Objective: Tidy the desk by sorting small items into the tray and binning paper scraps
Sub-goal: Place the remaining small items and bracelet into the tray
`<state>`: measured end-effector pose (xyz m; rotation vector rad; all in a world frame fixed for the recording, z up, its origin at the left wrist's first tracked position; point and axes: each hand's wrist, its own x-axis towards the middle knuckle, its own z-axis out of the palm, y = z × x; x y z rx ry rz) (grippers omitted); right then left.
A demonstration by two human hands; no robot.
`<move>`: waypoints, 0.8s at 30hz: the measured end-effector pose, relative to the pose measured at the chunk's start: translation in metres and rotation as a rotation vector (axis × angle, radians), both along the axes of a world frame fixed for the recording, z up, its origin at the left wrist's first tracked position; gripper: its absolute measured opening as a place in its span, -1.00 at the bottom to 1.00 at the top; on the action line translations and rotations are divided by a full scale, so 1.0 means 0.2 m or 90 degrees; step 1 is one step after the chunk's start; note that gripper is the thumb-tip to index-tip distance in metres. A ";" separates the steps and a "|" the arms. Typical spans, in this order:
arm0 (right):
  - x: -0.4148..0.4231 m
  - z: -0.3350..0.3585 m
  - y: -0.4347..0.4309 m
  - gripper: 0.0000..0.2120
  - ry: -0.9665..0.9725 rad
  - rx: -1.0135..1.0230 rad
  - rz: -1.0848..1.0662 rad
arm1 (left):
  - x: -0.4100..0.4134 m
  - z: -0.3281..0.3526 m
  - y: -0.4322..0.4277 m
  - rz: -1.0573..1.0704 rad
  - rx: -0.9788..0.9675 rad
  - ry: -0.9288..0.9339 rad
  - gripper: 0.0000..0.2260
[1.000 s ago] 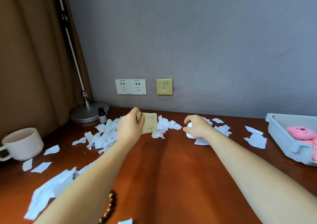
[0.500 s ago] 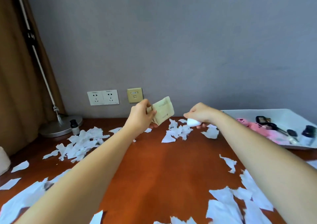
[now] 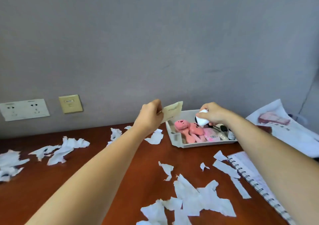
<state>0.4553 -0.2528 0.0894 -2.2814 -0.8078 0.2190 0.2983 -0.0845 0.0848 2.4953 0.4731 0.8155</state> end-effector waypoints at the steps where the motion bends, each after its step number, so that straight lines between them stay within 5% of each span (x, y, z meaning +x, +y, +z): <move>1: 0.06 -0.01 -0.03 -0.89 -0.009 -0.001 -0.012 | 0.06 0.00 -0.01 -0.004 0.010 0.006 -0.72; 9: 0.48 -0.08 -0.14 -0.91 -0.070 -0.043 -0.056 | 0.53 -0.12 0.02 -0.040 0.142 0.118 -0.86; 17: 0.69 -0.19 -0.06 -0.70 -0.165 -0.185 -0.113 | 0.71 -0.22 0.11 -0.031 0.212 0.182 -0.92; 24: 0.76 -0.25 0.01 -0.65 -0.210 -0.284 -0.126 | 0.79 -0.26 0.17 -0.051 0.280 0.301 -0.80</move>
